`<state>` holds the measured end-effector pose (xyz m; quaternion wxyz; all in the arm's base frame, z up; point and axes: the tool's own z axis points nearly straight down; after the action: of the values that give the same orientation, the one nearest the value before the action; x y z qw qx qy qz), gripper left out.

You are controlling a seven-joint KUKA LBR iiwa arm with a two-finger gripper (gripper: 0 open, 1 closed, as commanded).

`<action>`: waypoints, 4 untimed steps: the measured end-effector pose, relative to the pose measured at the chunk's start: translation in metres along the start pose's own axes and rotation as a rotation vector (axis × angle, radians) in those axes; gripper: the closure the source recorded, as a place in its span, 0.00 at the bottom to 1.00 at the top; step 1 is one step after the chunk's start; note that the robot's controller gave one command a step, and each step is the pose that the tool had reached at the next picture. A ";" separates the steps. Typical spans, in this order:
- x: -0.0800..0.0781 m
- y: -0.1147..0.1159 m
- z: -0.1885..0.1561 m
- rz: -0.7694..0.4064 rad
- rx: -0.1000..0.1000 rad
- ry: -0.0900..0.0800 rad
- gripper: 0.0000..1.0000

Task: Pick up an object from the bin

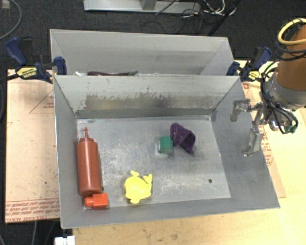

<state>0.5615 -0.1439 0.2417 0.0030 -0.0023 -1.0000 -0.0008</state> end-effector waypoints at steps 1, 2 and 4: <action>-0.001 0.001 -0.005 -0.003 0.002 -0.007 0.00; -0.019 0.012 0.016 -0.049 0.005 -0.014 0.00; -0.009 0.061 0.100 -0.155 0.000 -0.001 0.00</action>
Offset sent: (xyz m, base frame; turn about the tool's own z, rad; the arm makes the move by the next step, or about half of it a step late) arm 0.0502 0.0438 -0.0706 -0.1555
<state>0.5704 -0.0830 0.1420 0.0025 0.0749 -0.9972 -0.0010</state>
